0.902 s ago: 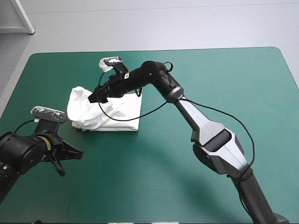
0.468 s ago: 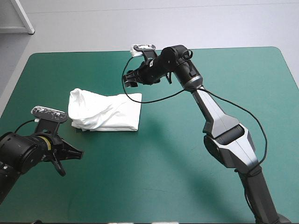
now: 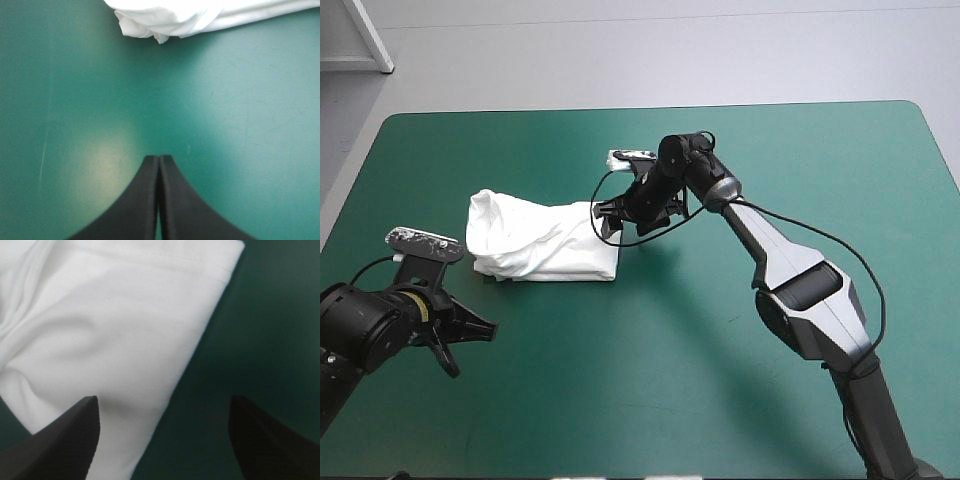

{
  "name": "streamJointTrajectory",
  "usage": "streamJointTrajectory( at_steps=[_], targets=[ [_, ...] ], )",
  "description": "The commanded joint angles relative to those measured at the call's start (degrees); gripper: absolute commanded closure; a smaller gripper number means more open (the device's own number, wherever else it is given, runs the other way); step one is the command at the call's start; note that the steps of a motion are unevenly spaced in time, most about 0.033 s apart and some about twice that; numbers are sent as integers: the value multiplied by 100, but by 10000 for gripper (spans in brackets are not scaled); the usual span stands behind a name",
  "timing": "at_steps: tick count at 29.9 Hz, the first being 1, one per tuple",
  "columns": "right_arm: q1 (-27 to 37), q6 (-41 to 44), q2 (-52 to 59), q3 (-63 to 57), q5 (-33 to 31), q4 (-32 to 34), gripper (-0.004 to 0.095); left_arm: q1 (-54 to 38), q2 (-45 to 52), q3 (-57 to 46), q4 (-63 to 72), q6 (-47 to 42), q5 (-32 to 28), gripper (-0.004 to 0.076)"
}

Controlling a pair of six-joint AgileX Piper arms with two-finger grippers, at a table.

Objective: Fold the cloth

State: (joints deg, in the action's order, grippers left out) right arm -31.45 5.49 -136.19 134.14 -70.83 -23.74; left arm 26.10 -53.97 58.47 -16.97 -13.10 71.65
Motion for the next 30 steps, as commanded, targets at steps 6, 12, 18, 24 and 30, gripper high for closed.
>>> streamJointTrajectory(
  at_steps=[6,12,18,24,30],
  targets=[
    [-93,-155,350,-53,533,-539,364,-7,63,127,-69,-74,1,734],
    [-216,-306,-35,-53,692,-963,491,-7,63,127,-69,-74,106,734],
    [-268,-473,-226,-53,573,-941,637,-7,63,127,-69,-74,152,734],
    [-287,-698,-170,182,336,-922,917,-7,63,127,-69,-74,176,734],
    [-276,-629,37,822,-84,-76,917,-7,63,127,-69,-74,176,734]
  ],
)
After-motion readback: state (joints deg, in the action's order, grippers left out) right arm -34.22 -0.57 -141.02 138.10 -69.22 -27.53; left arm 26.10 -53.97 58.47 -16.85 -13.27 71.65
